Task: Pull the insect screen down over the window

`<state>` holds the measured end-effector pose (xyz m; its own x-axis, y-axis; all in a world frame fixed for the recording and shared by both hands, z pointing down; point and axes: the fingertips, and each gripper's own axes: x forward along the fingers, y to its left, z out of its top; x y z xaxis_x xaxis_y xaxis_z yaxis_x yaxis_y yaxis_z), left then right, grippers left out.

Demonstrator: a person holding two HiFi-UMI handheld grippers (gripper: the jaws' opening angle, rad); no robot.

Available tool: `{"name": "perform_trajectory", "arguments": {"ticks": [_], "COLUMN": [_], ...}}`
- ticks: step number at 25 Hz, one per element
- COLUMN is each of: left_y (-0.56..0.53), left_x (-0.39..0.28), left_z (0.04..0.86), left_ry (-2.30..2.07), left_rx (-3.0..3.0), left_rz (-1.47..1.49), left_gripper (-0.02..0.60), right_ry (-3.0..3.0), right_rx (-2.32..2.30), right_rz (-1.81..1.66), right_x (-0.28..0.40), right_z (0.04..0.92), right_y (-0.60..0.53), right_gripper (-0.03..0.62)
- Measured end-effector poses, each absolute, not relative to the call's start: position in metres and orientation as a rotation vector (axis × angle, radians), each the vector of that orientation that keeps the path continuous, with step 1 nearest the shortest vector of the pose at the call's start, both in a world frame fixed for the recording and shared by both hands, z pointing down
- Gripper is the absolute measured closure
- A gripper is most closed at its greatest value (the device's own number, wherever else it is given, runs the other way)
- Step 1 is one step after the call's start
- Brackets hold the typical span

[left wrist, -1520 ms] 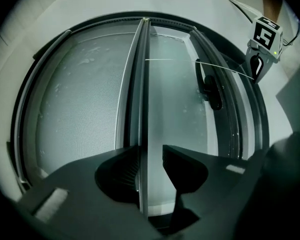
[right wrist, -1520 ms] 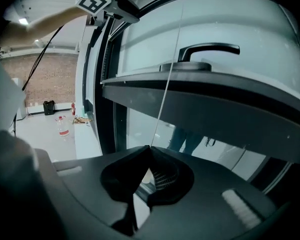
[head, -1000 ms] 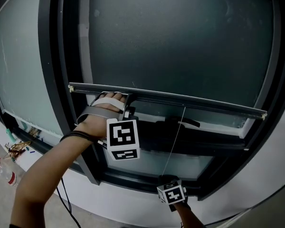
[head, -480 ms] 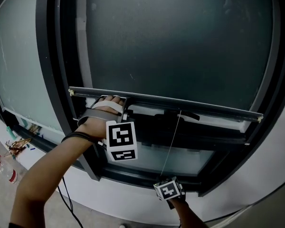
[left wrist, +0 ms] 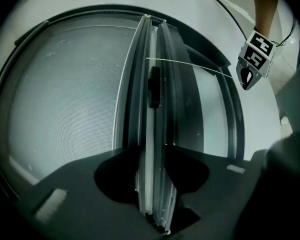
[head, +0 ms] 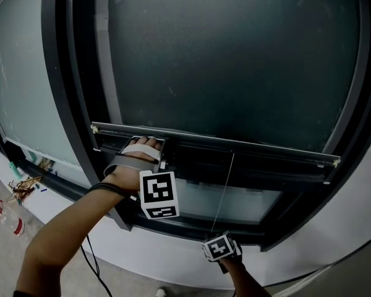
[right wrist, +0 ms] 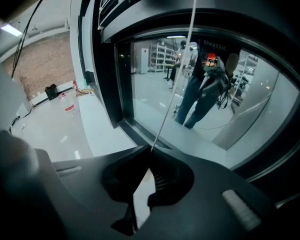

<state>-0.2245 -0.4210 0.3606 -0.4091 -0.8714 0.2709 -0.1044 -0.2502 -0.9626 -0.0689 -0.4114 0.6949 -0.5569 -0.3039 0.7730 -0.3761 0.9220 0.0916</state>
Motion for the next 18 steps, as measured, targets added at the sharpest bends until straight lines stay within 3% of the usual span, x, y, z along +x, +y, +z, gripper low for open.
{"name": "perform_trajectory", "arguments": {"ticks": [9,11,12,18], "left_y": [-0.427,-0.427,-0.426,-0.424], "left_x": [-0.229,-0.229,-0.228,-0.225], "left_z": [0.384,0.385,0.386,0.386], "left_ry": [1.429,1.425,1.421,1.405], "left_rx": [-1.227,-1.246,-1.257,-1.293], "left_rz": [-1.712,-1.721,-1.728,-1.736], "left_gripper": [0.446,0.443,0.441,0.432], "right_ry": [-2.253,-2.264,-2.275,-2.408], "right_rx": [0.414,0.374,0.37,0.574], "right_rz": [0.027,0.029,0.024,-0.367], "right_x": [-0.062,-0.048,-0.037,0.03], "right_z": [0.711,0.706,0.697,0.548], "right_y": [-0.403,-0.401,-0.402,-0.456], "right_gripper": [0.574,0.443,0.418,0.371]}}
